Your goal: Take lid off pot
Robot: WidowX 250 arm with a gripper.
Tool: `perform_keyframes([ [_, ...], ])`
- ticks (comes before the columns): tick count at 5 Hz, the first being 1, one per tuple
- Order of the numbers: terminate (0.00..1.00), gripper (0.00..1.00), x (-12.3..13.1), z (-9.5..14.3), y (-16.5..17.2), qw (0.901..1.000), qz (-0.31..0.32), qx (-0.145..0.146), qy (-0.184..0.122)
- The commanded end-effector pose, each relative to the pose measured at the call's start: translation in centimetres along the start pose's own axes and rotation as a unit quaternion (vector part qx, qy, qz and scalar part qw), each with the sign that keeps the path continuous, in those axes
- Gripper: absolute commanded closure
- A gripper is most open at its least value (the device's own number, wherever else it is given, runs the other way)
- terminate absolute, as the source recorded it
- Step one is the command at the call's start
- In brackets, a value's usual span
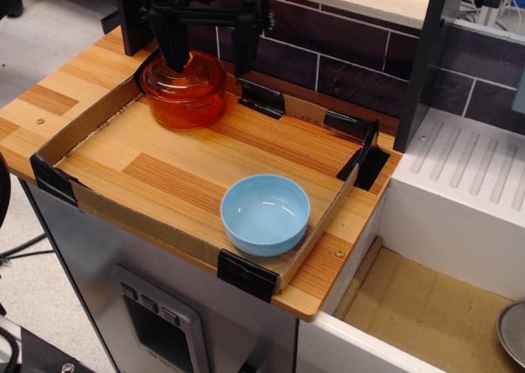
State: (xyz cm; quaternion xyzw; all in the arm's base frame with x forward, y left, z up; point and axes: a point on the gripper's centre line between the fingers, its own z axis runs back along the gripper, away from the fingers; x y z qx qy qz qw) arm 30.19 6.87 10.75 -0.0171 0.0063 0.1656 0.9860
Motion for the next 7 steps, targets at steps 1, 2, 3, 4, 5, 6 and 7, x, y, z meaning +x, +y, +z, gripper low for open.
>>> perform_keyframes([
  [1, 0.0, 0.0, 4.3, 2.8, 3.4, 0.9988, 0.022, -0.004, -0.044],
  [2, 0.0, 0.0, 5.9, 2.1, 4.4, 0.9986, 0.035, 0.01, -0.039],
  [3, 0.0, 0.0, 6.8, 1.4, 5.1, 0.9981, 0.039, 0.028, -0.038],
  [4, 0.0, 0.0, 7.0, -0.5, 5.2, 0.9972, 0.038, 0.048, -0.044],
  [5, 0.0, 0.0, 7.1, -1.6, 5.0, 0.9969, 0.044, 0.051, -0.04],
  [6, 0.0, 0.0, 7.5, -2.7, 4.8, 0.9961, 0.062, 0.047, -0.042],
  [7, 0.0, 0.0, 7.4, -3.2, 4.4, 0.9958, 0.064, 0.05, -0.044],
])
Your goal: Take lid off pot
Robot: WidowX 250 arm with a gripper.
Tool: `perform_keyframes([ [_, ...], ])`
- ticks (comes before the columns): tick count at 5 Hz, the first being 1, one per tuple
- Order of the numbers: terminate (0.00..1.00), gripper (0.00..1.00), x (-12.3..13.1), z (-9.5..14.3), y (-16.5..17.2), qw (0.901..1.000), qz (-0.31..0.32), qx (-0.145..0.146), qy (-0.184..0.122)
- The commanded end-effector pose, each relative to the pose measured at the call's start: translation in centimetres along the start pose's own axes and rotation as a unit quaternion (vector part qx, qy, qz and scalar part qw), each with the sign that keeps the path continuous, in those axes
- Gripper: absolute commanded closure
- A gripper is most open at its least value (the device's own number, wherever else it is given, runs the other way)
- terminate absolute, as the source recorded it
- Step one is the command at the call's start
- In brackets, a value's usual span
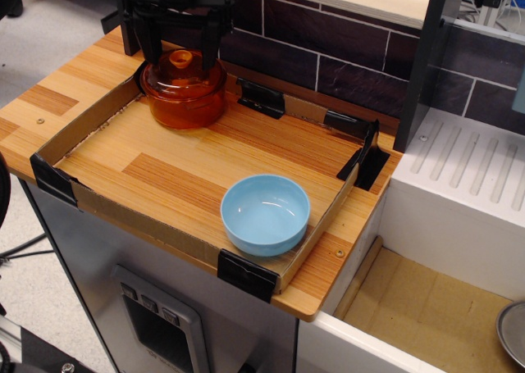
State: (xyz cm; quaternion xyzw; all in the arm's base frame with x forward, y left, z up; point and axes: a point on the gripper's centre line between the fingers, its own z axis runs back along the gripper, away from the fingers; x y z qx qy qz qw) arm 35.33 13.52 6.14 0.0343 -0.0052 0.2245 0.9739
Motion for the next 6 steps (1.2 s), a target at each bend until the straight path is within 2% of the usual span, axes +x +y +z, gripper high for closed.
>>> perform_keyframes([
  [1, 0.0, 1.0, 0.3, 0.5, -0.2, 0.9998, 0.014, -0.006, -0.016],
  [2, 0.0, 1.0, 0.5, 1.0, 0.0, 0.9996, 0.01, 0.001, -0.026],
  [3, 0.0, 1.0, 1.1, 2.1, 0.5, 0.9975, 0.04, -0.005, -0.058],
  [4, 0.0, 1.0, 1.5, 3.8, 1.2, 0.9968, 0.057, -0.006, -0.056],
  [6, 0.0, 1.0, 0.0, 8.6, 0.6, 0.9969, 0.055, -0.027, -0.05],
])
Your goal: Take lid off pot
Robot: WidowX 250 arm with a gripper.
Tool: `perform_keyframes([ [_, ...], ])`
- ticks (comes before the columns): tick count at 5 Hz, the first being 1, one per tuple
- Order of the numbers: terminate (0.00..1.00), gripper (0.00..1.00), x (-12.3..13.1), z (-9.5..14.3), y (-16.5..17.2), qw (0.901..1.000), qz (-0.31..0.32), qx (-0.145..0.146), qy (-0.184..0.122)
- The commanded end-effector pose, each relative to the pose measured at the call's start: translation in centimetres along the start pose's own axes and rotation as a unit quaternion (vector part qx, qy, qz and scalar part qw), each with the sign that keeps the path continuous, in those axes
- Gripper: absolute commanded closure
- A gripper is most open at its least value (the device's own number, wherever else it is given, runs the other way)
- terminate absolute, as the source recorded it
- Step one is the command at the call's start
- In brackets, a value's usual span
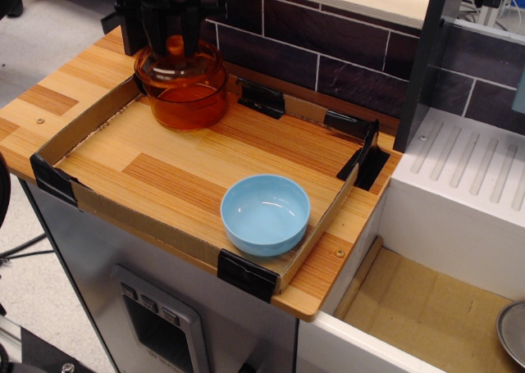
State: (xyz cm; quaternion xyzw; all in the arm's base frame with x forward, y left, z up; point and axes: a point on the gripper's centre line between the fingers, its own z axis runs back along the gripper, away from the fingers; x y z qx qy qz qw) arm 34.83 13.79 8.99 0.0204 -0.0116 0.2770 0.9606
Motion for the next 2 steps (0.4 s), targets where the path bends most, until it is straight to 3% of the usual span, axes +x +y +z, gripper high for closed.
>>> perform_keyframes([
  [1, 0.0, 1.0, -1.8, 5.9, -0.9, 0.9992, -0.034, -0.014, -0.015],
  [2, 0.0, 1.0, -4.6, 4.9, -0.9, 0.9966, -0.079, 0.0, 0.023],
])
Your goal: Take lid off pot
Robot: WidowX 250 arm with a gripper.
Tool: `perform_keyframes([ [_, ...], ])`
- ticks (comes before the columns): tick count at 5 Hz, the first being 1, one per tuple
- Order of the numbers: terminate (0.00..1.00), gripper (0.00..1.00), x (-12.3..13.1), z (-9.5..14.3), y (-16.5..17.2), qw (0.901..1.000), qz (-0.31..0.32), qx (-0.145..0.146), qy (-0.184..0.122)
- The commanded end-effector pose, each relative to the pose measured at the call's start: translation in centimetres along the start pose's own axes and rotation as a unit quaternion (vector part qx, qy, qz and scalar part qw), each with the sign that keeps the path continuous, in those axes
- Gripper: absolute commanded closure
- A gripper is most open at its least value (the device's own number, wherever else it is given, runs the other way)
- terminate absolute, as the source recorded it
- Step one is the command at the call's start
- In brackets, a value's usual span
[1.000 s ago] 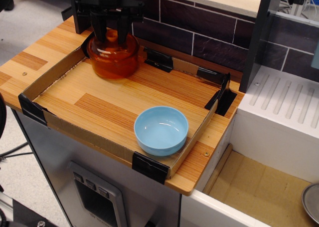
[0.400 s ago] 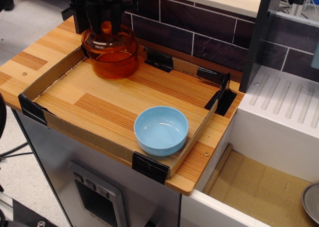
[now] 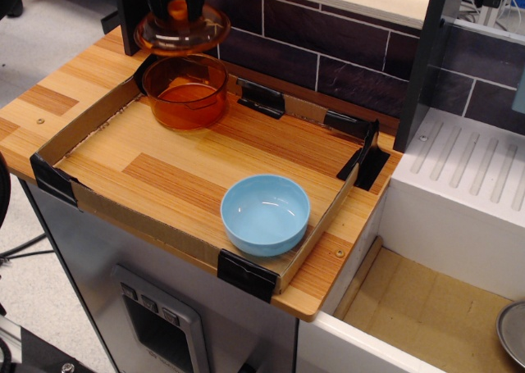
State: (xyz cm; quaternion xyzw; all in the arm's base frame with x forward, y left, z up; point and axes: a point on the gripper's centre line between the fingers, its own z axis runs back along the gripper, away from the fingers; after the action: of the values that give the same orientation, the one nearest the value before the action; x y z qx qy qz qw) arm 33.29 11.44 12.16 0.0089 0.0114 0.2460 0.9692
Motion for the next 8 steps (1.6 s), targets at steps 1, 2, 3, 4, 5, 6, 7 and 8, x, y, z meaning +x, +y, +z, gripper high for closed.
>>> perform_keyframes([
  [1, 0.0, 1.0, -5.1, 0.3, 0.4, 0.996, -0.089, 0.01, 0.007],
  [2, 0.0, 1.0, -7.0, -1.4, 0.7, 0.9932, -0.114, 0.024, 0.003],
  [3, 0.0, 1.0, -7.3, -3.0, 0.8, 0.992, -0.122, 0.035, -0.003],
  [4, 0.0, 1.0, -6.7, -4.3, 0.8, 0.9921, -0.122, 0.032, 0.003],
  [5, 0.0, 1.0, -6.8, -5.5, 0.9, 0.9913, -0.127, 0.033, -0.014],
  [6, 0.0, 1.0, -6.7, -6.8, 0.8, 0.9904, -0.132, 0.039, -0.012],
  [7, 0.0, 1.0, -7.0, -7.6, 0.8, 0.9889, -0.139, 0.047, -0.021],
  [8, 0.0, 0.0, -6.6, -8.0, 0.5, 0.9888, -0.133, 0.067, 0.003],
])
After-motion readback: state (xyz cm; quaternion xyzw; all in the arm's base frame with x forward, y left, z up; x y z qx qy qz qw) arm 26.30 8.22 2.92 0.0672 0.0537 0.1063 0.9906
